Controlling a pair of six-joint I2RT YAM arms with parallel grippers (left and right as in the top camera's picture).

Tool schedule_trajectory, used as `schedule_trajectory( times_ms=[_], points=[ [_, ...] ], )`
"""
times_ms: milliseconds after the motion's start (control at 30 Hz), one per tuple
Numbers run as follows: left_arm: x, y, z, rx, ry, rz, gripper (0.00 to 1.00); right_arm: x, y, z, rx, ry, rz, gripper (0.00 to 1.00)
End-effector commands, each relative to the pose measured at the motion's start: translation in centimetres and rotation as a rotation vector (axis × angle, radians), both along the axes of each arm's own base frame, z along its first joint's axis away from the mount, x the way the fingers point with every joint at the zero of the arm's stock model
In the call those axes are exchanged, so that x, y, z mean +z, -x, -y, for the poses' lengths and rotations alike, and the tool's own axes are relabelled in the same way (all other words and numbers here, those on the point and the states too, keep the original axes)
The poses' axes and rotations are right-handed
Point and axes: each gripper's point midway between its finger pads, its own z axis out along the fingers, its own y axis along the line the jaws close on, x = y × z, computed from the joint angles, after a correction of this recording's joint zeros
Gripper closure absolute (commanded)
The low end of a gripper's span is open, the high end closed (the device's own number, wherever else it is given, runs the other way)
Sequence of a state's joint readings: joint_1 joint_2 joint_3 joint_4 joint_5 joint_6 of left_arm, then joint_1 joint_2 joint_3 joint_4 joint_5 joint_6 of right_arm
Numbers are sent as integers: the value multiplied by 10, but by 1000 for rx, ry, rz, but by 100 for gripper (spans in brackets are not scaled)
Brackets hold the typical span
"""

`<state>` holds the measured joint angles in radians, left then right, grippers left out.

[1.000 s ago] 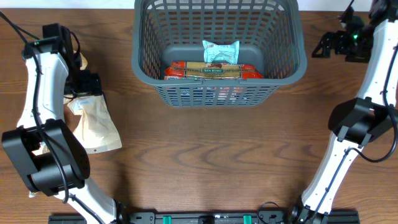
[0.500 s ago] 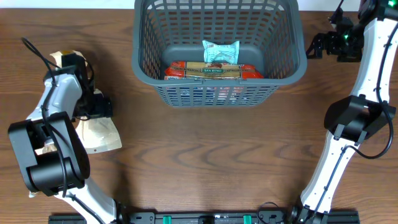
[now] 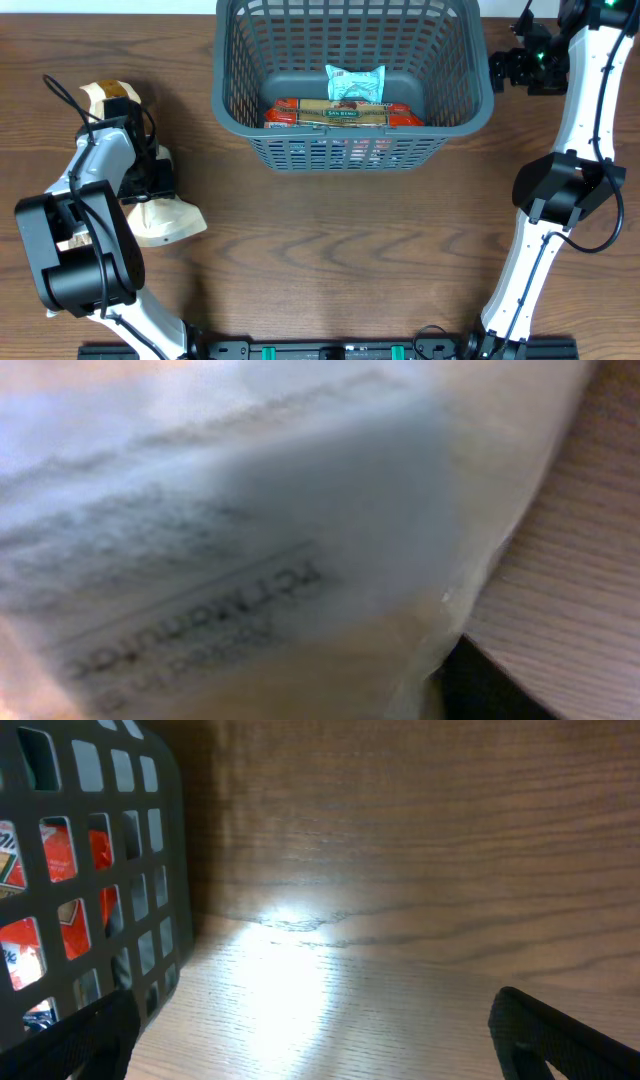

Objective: Pack container
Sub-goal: 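Lift the beige pouch and carry it right toward the basket, then lower the pouch into the basket and open the left gripper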

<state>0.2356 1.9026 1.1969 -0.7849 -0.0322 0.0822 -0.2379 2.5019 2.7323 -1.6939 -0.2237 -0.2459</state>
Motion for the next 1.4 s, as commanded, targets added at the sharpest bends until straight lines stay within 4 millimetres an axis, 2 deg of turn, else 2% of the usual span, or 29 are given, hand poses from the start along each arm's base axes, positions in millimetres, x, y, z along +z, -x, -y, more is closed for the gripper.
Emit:
schedule_trajectory(
  times_ms=[0,133,200,300,467,567,600,700,800,867,967,1067,1200,1267,1367],
  points=[
    [3,6,13,21,73,3,62,-1,0,0,6,1,0,1],
    [20,9,17,18,85,23,74,-1,0,0,17,3,2,1],
    [39,7,16,17,76,67,85,-1,0,0,17,3,2,1],
    [76,3,16,13,56,152,93,-1,0,-1,18,2,2,1],
    [156,-6,19,-4,26,375,94,-1,0,0,21,2,1,1],
    [213,-10,24,-31,-3,521,94,-1,0,0,21,2,1,1],
    [239,-13,29,-49,-13,582,94,-1,0,0,21,2,1,1],
    [291,-22,43,-100,-21,690,94,-1,0,0,21,2,1,1],
    [340,-37,69,-181,-11,797,94,-1,0,-1,25,3,2,1],
    [364,-48,90,-238,4,853,94,-1,0,0,29,3,3,1],
    [393,-64,126,-360,24,923,94,-1,0,0,32,4,3,1],
    [418,-75,171,-530,35,988,95,-1,0,0,32,4,3,1],
    [428,-87,233,-814,11,1036,94,-1,0,0,32,4,3,1],
    [421,-91,268,-973,-6,1043,94,-1,1,-1,32,3,1,1],
    [402,-95,305,-1165,-39,1014,94,-1,1,-1,32,3,1,1]
  ],
)
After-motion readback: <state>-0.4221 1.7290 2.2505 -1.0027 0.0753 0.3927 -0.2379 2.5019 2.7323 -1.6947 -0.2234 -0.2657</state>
